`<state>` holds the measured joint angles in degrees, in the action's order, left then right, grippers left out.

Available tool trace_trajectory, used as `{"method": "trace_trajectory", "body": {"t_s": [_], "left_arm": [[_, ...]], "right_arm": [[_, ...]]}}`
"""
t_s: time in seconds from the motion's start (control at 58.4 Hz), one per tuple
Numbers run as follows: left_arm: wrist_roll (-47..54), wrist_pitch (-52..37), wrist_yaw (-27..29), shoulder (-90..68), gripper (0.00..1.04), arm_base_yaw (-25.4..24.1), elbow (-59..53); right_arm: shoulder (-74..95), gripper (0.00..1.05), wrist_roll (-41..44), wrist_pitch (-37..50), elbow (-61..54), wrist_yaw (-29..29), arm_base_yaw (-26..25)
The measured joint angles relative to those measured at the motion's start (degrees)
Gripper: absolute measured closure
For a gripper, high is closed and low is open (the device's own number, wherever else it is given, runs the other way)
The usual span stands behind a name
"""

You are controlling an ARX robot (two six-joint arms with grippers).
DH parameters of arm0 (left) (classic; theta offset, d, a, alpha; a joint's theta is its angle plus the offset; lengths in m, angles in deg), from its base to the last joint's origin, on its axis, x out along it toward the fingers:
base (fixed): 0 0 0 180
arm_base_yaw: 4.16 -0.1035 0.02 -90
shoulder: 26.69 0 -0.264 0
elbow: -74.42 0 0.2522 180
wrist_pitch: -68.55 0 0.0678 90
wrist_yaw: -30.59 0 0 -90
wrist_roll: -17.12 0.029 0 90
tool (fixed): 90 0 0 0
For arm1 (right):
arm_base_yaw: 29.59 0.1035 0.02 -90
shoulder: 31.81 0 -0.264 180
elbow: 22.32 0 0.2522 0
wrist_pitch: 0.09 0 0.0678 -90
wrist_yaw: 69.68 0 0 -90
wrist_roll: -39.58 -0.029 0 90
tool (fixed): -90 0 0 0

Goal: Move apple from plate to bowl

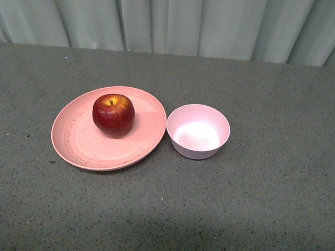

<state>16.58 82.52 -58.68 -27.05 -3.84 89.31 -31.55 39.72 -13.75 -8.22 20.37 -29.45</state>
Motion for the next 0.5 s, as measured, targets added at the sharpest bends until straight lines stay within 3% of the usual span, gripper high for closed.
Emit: {"method": "trace_trajectory", "body": {"t_s": [0.051,0.103,0.188,0.36,0.497], "left_arm": [[-3.5,1.7,4.5,-3.1,0.07,1.3,0.3],[-4.5,0.3,4.7,-5.7,0.07,1.7,0.3],[-6.1,-5.9,3.5,-11.8,0.07,1.8,0.6],[-6.2,-29.0,-0.6,-40.2,0.07,1.7,5.2],[-5.5,-33.8,-3.8,-57.9,0.07,3.0,11.8]], "right_arm": [[0.0,0.09,0.0,0.0,0.0,0.0,0.0],[0.0,0.09,0.0,0.0,0.0,0.0,0.0],[0.0,0.09,0.0,0.0,0.0,0.0,0.0],[0.0,0.09,0.0,0.0,0.0,0.0,0.0],[0.0,0.09,0.0,0.0,0.0,0.0,0.0]]}}
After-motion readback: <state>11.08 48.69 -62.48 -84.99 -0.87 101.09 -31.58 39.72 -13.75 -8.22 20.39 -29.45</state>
